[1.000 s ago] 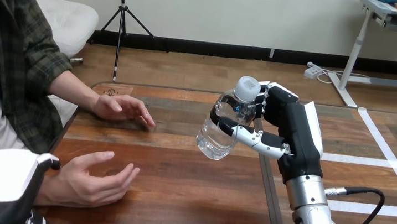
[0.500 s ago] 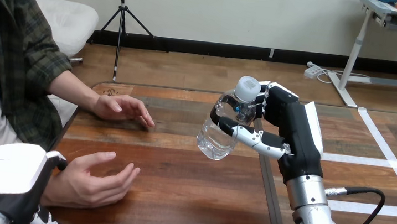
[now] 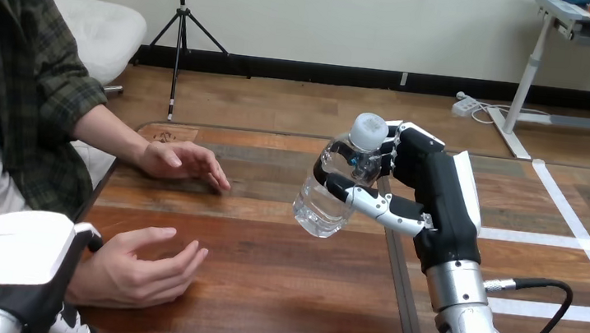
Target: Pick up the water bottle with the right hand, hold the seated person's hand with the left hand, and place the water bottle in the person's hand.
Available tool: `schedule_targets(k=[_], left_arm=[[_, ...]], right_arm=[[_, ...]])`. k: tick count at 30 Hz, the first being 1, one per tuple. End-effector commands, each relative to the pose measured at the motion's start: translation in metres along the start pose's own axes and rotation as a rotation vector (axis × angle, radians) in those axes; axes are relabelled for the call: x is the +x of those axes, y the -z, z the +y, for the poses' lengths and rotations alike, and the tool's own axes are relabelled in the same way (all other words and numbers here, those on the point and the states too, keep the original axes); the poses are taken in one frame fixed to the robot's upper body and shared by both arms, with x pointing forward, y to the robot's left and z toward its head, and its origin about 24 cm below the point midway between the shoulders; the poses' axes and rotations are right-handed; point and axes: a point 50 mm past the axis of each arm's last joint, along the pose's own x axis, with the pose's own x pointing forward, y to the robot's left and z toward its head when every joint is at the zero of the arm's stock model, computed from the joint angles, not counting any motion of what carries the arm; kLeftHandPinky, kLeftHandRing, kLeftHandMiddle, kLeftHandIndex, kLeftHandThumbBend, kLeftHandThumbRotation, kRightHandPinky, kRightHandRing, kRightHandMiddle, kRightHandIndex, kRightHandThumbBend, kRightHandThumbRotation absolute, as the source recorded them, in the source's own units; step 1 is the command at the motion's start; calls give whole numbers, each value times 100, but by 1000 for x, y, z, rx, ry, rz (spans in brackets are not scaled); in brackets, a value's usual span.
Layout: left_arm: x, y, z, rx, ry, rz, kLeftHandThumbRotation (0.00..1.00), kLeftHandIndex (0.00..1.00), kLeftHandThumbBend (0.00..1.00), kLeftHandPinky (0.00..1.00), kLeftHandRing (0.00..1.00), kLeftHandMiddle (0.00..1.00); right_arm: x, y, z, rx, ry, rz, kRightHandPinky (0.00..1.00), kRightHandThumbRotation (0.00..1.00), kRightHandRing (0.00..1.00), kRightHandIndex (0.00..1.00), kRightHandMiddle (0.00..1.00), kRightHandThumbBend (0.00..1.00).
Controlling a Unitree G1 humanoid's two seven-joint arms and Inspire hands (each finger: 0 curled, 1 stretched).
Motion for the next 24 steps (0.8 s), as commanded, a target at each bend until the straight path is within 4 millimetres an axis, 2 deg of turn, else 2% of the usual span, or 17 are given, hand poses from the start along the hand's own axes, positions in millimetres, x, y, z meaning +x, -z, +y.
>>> schedule_targets(k=[1,11,24], left_arm=[[10,-1,6,40,-51,-14,0,72,86,66,72,75],[14,0,1,73,-79,16,0,72,88,65,71,74],[16,-1,-1,88,-59,72,0,74,84,68,74,77]], right_arm=[[22,-24,-7,-2,30,-131,40,0,43,56,47,68],[22,-24,-8,2,26,-131,41,0,43,57,47,68],[22,-24,-8,-4,25,-130,41,0,43,57,47,67]])
